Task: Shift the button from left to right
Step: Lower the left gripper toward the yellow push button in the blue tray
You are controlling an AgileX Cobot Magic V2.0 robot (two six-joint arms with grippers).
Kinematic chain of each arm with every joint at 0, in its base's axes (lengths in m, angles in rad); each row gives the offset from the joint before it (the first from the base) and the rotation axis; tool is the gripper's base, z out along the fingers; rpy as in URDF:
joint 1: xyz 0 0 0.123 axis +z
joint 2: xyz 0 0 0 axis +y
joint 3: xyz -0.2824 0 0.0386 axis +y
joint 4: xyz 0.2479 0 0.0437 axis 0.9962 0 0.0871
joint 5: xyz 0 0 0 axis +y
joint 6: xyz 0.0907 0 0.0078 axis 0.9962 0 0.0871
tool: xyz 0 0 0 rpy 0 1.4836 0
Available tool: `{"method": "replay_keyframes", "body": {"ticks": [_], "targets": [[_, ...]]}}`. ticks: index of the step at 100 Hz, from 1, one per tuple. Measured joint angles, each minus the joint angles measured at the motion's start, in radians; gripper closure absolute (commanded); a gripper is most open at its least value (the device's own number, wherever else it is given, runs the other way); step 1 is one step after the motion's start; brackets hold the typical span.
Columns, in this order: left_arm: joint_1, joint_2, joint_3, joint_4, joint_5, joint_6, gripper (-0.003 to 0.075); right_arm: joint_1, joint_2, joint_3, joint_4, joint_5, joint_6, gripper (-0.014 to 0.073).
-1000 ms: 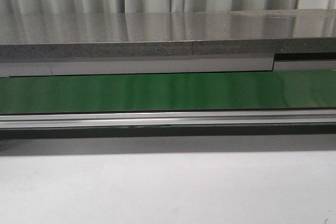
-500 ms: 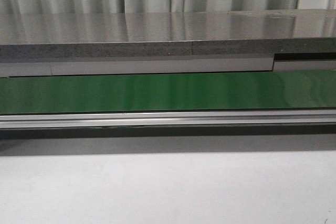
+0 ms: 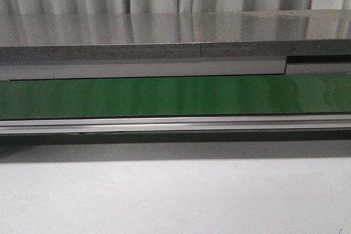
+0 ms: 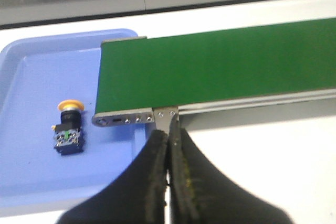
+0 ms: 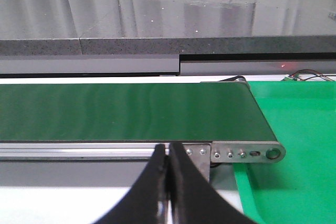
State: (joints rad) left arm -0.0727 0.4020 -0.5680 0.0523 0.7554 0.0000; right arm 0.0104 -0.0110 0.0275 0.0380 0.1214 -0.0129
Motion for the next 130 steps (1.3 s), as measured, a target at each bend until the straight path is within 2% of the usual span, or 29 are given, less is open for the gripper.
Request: {"method": "replay_keyframes", "body": {"ticks": [8,20,82,90,97,102,108,109,114,119,124,130], "targets": [[0.0,0.025,-0.044,0.012,0.076,0.0,0.0741,0.0,0.0,0.0,0.0,0.0,0.0,0.0662],[0.0,0.038,-0.065,0.005,0.121,0.0,0.0741,0.0,0.0,0.0,0.0,0.0,0.0,0.0662],[0.0,0.038,-0.065,-0.016,0.132,0.0,0.0739,0.0,0.0,0.0,0.0,0.0,0.0,0.0662],[0.0,0.038,-0.065,-0.016,0.128,0.0,0.0715,0.0,0.0,0.0,0.0,0.0,0.0,0.0662],[0.0,0.038,-0.065,-0.016,0.128,0.0,0.0638,0.0,0.0,0.0,0.0,0.0,0.0,0.0662],[0.0,0.038,-0.065,-0.016,0.128,0.0,0.0553,0.0,0.0,0.0,0.0,0.0,0.0,0.0662],[0.0,0.038,-0.065,-0.016,0.128,0.0,0.0397,0.0,0.0,0.0,0.0,0.0,0.0,0.0662],[0.0,0.038,-0.065,-0.016,0.128,0.0,0.0397,0.0,0.0,0.0,0.0,0.0,0.0,0.0662],[0.0,0.038,-0.065,-0.016,0.128,0.0,0.0264,0.0,0.0,0.0,0.0,0.0,0.0,0.0662],[0.0,0.038,-0.065,-0.016,0.128,0.0,0.0164,0.0,0.0,0.0,0.0,0.0,0.0,0.0662],[0.0,0.038,-0.065,-0.016,0.128,0.0,0.0102,0.0,0.0,0.0,0.0,0.0,0.0,0.0662],[0.0,0.038,-0.065,-0.016,0.121,0.0,0.0082,0.0,0.0,0.0,0.0,0.0,0.0,0.0662]]}}
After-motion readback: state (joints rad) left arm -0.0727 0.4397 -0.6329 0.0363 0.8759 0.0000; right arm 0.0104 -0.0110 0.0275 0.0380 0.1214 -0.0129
